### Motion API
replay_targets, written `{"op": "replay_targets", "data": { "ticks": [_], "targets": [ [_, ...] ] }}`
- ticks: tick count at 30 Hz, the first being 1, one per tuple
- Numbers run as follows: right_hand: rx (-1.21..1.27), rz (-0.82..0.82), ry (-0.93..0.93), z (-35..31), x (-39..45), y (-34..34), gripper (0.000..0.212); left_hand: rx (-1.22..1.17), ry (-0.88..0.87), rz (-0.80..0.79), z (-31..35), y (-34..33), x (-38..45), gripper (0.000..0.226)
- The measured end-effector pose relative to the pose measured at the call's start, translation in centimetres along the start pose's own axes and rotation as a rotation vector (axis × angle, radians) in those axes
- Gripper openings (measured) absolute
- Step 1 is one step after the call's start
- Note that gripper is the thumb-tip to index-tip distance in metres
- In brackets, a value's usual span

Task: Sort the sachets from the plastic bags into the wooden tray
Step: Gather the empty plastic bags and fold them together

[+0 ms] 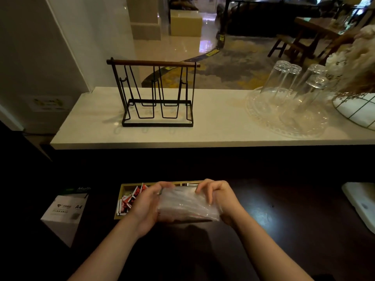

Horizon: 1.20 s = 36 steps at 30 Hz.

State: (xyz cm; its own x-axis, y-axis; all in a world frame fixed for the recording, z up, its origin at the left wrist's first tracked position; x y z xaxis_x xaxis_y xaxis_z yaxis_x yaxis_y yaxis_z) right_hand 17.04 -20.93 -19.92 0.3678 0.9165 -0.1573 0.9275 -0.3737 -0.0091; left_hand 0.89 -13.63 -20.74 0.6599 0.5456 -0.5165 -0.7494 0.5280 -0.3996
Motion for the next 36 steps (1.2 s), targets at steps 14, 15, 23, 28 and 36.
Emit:
{"op": "replay_targets", "data": {
  "ticks": [14, 15, 23, 28, 36],
  "targets": [
    [0.304, 0.241, -0.174, 3.3, -1.0, 1.0, 0.028, 0.039, 0.012, 0.207, -2.1, 0.9, 2.2, 0.014],
    [0.324, 0.141, -0.196, 3.7, -1.3, -0.1, 0.039, -0.039, -0.010, 0.228, -2.3, 0.5, 2.5, 0.015],
    [0.187, 0.247, -0.262, 4.7, -3.8, -1.7, 0.024, 0.351, -0.174, 0.198, -4.8, -5.8, 3.9, 0.018],
    [0.387, 0.534, -0.233, 5.5, -6.4, 3.8, 0.021, 0.770, -0.215, -0.011, -6.6, -10.3, 5.7, 0.012],
    [0.458, 0.855, -0.386, 14.1, -14.2, 11.5, 0.025, 1.384, -0.428, -0.332, -10.8, -18.4, 7.6, 0.015]
  ]
}}
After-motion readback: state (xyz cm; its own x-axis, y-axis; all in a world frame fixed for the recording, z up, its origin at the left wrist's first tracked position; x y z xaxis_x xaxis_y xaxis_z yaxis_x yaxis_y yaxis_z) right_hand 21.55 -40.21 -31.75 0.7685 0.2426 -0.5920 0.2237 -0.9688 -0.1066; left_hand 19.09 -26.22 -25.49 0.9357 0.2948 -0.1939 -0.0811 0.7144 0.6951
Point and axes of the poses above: each hand's wrist, its own x-axis towards the middle knuckle, its own y-axis out of the back of the hand, z = x × y, the point moved 9 cm from there along x, towards the middle knuckle, and after that the axes turned 2 degrees about -x, right-handed, at the moved point
